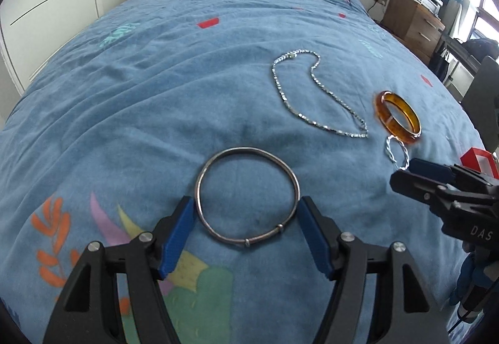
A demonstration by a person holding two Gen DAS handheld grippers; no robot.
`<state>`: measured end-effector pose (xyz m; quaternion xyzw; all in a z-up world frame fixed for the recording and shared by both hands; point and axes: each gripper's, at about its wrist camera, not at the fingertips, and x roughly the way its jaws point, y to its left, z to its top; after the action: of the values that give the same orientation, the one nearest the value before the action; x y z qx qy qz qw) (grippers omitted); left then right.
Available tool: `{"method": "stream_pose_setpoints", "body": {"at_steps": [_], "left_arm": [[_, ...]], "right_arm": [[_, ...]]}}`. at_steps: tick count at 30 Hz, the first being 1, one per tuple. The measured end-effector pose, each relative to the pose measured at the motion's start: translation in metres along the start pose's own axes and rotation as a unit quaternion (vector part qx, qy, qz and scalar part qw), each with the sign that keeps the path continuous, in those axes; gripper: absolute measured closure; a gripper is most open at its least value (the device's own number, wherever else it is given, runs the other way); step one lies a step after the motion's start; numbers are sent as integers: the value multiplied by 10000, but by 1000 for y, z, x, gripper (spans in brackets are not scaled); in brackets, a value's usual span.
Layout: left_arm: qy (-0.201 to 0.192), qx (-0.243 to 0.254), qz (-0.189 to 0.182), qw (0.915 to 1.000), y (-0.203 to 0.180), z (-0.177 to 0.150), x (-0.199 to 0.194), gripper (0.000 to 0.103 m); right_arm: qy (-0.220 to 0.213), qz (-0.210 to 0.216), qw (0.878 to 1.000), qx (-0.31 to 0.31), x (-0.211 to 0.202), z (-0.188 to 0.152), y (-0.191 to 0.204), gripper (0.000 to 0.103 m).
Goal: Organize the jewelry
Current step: 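Grasp the plain silver bangle with the left tool while the right tool grasps a small silver ring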
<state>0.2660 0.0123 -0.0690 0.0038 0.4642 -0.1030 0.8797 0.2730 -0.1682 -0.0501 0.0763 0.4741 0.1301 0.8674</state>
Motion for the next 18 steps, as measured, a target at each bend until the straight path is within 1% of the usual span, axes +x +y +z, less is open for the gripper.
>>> {"method": "stream_pose_setpoints", "body": {"at_steps": [4,8,9,11,12,14,18], "left_arm": [[16,-77,-72,9999,3,4,8,32],[3,56,32,10000,-3,6,13,29],[-19,70,39,10000,-4,6,14,29],[-51,43,23,10000,-3,6,14,30],[-88,48,45,9999,-3,5,13,31],[-139,97,108,9998,-6,4,10,33],[-163,123,173,9996,-11,0,3,33]], "right_arm": [[-35,22,10000,3,8,7,0,42],[-73,37,10000,24,15,9,1,40],[-82,34,10000,26,17,10,1,43],[-109,2,9999,50,17,8,0,54],[-113,-2,9999,86,17,8,-2,64],[-118,53,9998,182,14,7,-7,64],[-114,60,9999,38,6,1,-4,64]]}}
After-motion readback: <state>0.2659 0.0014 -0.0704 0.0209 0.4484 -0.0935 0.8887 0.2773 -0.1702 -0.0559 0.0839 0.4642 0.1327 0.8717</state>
